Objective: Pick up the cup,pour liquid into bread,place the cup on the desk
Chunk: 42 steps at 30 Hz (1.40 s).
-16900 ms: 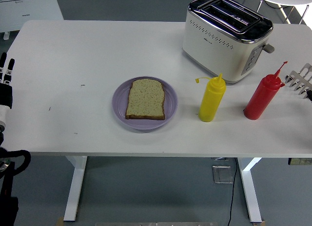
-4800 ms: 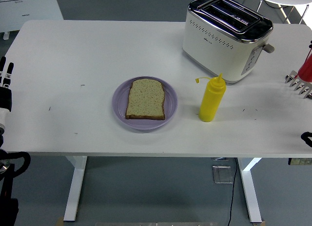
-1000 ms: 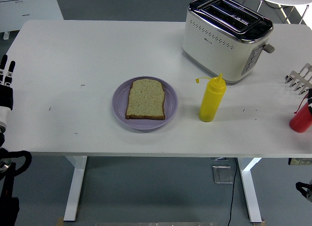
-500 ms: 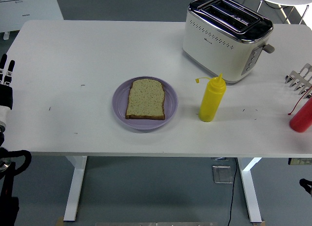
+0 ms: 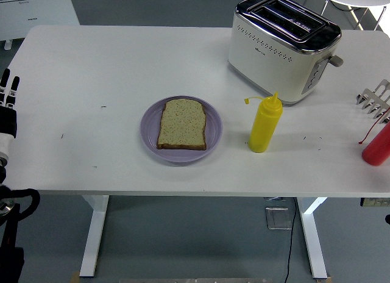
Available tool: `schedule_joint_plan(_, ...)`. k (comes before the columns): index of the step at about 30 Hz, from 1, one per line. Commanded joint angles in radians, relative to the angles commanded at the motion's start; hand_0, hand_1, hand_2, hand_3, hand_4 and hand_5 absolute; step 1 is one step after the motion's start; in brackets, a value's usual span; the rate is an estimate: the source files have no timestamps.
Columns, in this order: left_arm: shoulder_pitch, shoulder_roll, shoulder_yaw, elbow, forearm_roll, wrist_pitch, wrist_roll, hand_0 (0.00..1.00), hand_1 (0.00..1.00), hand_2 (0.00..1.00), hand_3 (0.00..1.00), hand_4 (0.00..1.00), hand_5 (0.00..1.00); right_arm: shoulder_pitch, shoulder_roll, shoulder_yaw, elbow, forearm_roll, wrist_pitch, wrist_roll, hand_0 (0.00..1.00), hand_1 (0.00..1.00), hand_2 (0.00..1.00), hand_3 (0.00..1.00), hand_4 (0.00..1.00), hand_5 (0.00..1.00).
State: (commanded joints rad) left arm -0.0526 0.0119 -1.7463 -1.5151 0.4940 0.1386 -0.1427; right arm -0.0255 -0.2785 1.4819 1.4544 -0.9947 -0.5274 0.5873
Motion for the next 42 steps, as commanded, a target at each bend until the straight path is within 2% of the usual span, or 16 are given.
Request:
schedule_joint_plan(2,0.001,0.0,0.0,0.0,0.0,0.0,-0.001,0.806,0.781,0.809,0.774,0.477,0.998,-0.006,-0.003,0.011,0.032,0.069,0.019,-0.002,0.969,0.861,0.967,0.983,0.8,0.22)
schedule_joint_plan(3,0.002,0.0,0.0,0.0,0.0,0.0,0.0,0.805,0.781,0.809,0.773,0.477,0.998,-0.008,-0.002,0.022,0.051,0.105,0.031,-0.001,0.925,0.815,0.903,0.903,0.784,0.228)
schedule_joint_plan(7,0.003,0.0,0.003,0.0,0.0,0.0,0.0,0.805,0.781,0.809,0.773,0.477,0.998,-0.011,-0.001,0.059,0.093,0.256,0.078,-0.011,0.925,0.815,0.903,0.903,0.784,0.228)
schedule_joint_plan(8,0.003,0.0,0.003,0.0,0.0,0.0,0.001,0.805,0.781,0.809,0.773,0.477,0.998,-0.012,-0.001,0.077,0.101,0.295,0.11,-0.02,0.925,0.815,0.903,0.903,0.784,0.228)
schedule_joint_plan(9,0.004,0.0,0.004,0.0,0.0,0.0,0.001,0.805,0.781,0.809,0.773,0.477,0.998,-0.012,-0.001,0.093,0.105,0.341,0.14,-0.03,0.872,0.777,0.824,0.814,0.707,0.29)
schedule_joint_plan(10,0.004,0.0,0.004,0.0,0.0,-0.001,0.001,0.805,0.781,0.809,0.773,0.477,0.998,-0.012,-0.002,0.117,0.108,0.386,0.181,-0.042,0.872,0.777,0.824,0.814,0.707,0.29)
schedule_joint_plan(12,0.004,0.0,0.004,0.0,0.0,-0.001,0.001,0.805,0.781,0.809,0.773,0.477,0.998,-0.012,-0.002,0.125,0.109,0.463,0.208,-0.045,0.872,0.777,0.824,0.814,0.707,0.29)
schedule_joint_plan(14,0.005,0.001,0.003,0.0,0.0,0.0,0.001,0.805,0.781,0.809,0.773,0.477,0.998,-0.011,0.0,0.182,0.088,0.548,0.28,-0.108,0.872,0.777,0.824,0.814,0.707,0.29)
schedule_joint_plan(15,0.004,0.001,0.002,-0.001,0.0,0.0,0.001,0.805,0.78,0.809,0.772,0.477,0.998,-0.011,0.001,0.203,0.08,0.587,0.317,-0.13,0.784,0.676,0.706,0.7,0.565,0.437)
schedule_joint_plan(17,0.003,0.001,-0.001,-0.001,0.0,0.0,0.001,0.805,0.78,0.809,0.772,0.477,0.998,-0.01,0.005,0.225,0.069,0.671,0.382,-0.156,0.784,0.676,0.706,0.7,0.565,0.437)
schedule_joint_plan(19,0.002,0.001,-0.002,-0.001,0.0,0.0,0.001,0.805,0.78,0.809,0.772,0.477,0.998,-0.006,0.01,0.236,0.057,0.762,0.422,-0.18,0.784,0.676,0.706,0.7,0.565,0.437)
schedule_joint_plan(22,-0.001,0.001,-0.004,-0.001,0.0,-0.001,0.001,0.805,0.78,0.809,0.773,0.477,0.998,-0.004,0.013,0.24,0.045,0.84,0.44,-0.202,0.754,0.655,0.688,0.676,0.554,0.452)
schedule_joint_plan(42,-0.003,0.0,-0.008,-0.002,0.0,0.0,0.001,0.806,0.781,0.806,0.772,0.476,0.998,0.015,0.042,0.255,0.007,0.859,0.438,-0.214,0.734,0.64,0.676,0.651,0.544,0.455)
